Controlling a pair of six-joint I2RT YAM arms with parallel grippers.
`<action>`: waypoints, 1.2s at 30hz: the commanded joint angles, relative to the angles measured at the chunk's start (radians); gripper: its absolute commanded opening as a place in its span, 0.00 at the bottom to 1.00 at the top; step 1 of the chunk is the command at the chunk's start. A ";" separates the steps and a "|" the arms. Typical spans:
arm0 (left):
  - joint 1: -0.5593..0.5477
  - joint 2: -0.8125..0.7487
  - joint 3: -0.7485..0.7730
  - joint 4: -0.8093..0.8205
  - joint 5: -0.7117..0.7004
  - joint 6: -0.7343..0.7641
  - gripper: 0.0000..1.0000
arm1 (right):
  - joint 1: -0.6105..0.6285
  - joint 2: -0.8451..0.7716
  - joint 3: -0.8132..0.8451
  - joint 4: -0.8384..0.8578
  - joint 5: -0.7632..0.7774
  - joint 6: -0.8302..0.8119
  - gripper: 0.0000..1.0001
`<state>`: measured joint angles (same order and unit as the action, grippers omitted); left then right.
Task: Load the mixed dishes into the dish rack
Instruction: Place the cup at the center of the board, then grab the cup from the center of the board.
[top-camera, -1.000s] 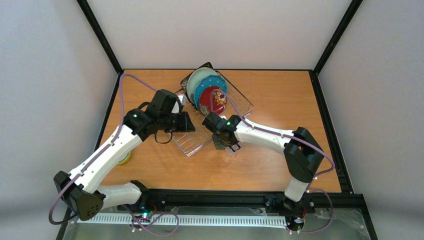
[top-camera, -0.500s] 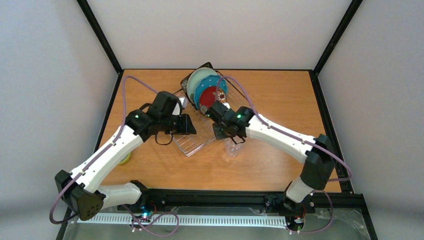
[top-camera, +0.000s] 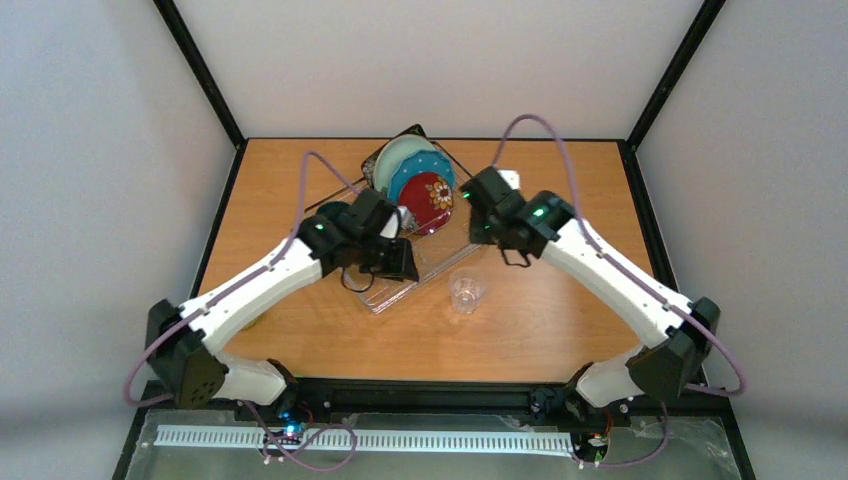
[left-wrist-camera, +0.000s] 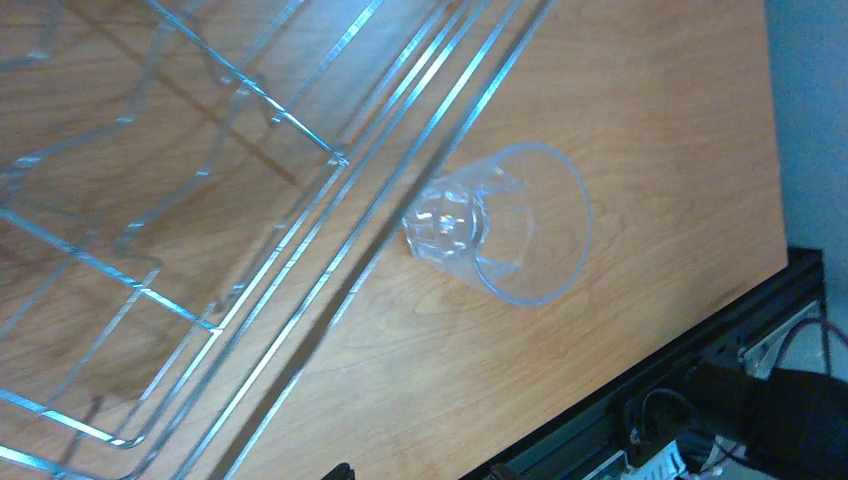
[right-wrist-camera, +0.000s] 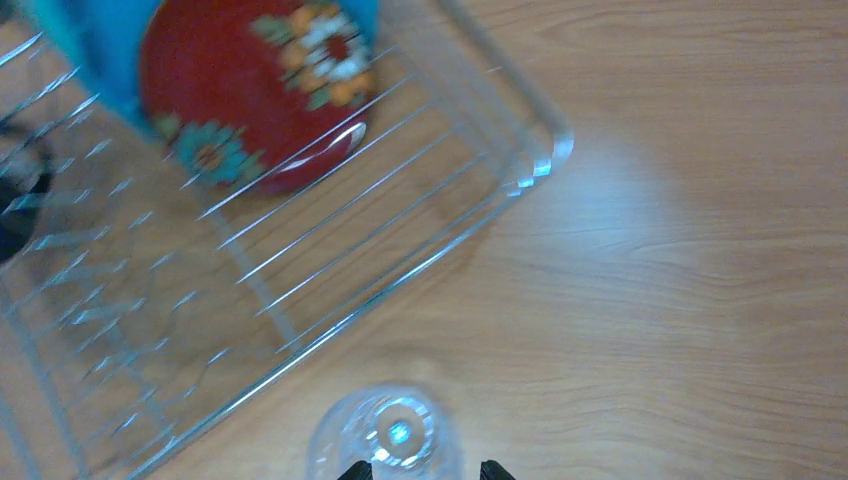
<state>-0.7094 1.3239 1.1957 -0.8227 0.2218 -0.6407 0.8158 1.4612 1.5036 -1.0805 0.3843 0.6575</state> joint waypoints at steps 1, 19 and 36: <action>-0.095 0.091 0.079 0.046 -0.028 -0.025 0.76 | -0.163 -0.096 -0.061 0.001 -0.004 0.020 0.62; -0.196 0.316 0.173 0.092 -0.064 -0.071 0.80 | -0.473 -0.147 -0.193 0.134 -0.162 -0.098 0.62; -0.289 0.517 0.358 -0.001 -0.217 -0.173 0.80 | -0.517 -0.171 -0.217 0.162 -0.207 -0.168 0.62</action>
<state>-0.9562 1.7931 1.4834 -0.7666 0.0757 -0.7650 0.3126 1.3151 1.3037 -0.9260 0.1898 0.5224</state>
